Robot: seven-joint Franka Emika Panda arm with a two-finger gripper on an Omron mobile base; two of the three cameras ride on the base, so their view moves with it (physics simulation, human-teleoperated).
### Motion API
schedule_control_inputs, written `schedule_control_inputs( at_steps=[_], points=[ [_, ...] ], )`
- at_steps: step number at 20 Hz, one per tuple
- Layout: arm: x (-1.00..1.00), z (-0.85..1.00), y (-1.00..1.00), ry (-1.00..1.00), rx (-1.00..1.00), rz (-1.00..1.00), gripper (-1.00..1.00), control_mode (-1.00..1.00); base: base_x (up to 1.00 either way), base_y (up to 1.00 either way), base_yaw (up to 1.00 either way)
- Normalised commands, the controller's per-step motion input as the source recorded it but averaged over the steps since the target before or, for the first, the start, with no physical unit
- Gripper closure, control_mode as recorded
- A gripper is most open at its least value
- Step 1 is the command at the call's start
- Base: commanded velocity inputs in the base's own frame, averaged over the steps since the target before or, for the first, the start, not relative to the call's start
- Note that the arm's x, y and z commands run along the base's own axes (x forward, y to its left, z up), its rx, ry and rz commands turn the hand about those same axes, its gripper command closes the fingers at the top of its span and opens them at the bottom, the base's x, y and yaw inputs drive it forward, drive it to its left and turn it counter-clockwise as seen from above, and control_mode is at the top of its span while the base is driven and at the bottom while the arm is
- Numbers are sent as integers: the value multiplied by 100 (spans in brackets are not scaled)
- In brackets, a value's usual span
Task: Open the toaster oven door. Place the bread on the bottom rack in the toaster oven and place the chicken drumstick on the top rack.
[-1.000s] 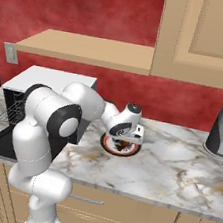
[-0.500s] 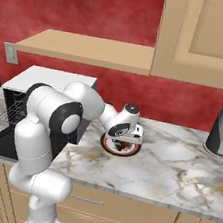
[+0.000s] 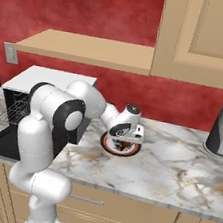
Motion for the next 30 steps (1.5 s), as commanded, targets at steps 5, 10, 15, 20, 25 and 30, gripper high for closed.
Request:
schedule_control_inputs(
  at_steps=[5,10,15,20,25,30],
  points=[
    [12,-10,-8,0,-1,0,-100,-100,0,0,0],
    [7,-14,-1,0,0,0,-100,-100,0,0,0],
    [1,-19,0,0,0,0,-100,-100,0,0,0],
    [1,-14,0,0,0,0,100,-100,0,0,0],
    [1,0,0,0,0,0,100,-100,0,0,0],
    [0,1,0,0,0,0,100,-100,0,0,0]
  ],
)
